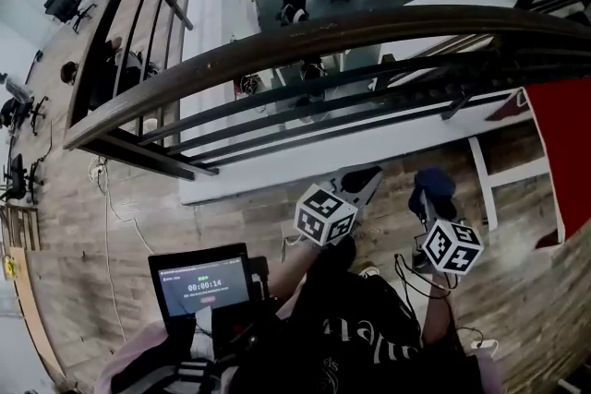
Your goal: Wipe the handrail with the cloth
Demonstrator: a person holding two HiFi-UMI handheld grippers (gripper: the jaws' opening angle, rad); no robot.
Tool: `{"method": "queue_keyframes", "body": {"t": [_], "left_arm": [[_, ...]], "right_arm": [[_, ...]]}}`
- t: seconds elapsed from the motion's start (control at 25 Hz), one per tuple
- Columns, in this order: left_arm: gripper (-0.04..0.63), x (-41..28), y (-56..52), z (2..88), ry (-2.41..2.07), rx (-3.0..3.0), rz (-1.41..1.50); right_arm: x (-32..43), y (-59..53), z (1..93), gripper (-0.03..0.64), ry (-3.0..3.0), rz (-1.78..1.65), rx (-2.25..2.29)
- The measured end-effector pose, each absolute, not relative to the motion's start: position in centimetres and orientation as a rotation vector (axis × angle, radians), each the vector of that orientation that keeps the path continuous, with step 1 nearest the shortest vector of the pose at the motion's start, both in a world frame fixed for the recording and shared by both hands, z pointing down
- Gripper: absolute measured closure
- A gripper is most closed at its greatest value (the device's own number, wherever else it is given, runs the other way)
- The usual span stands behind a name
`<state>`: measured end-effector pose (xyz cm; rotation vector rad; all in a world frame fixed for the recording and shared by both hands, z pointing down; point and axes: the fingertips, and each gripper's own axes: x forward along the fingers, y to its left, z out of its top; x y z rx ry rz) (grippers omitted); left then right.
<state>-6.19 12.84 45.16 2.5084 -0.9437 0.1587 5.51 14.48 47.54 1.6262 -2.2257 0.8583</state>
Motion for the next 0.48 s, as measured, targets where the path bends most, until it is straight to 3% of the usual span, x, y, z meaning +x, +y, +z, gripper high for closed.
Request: {"method": "queue_keyframes", "body": {"t": [0.48], "left_arm": [[0.595, 2.9, 23.7, 42.2, -0.935, 2.538, 0.136]], "right_arm": [[12.8, 24.5, 45.0, 0.508, -2.276, 0.805, 1.586]]}}
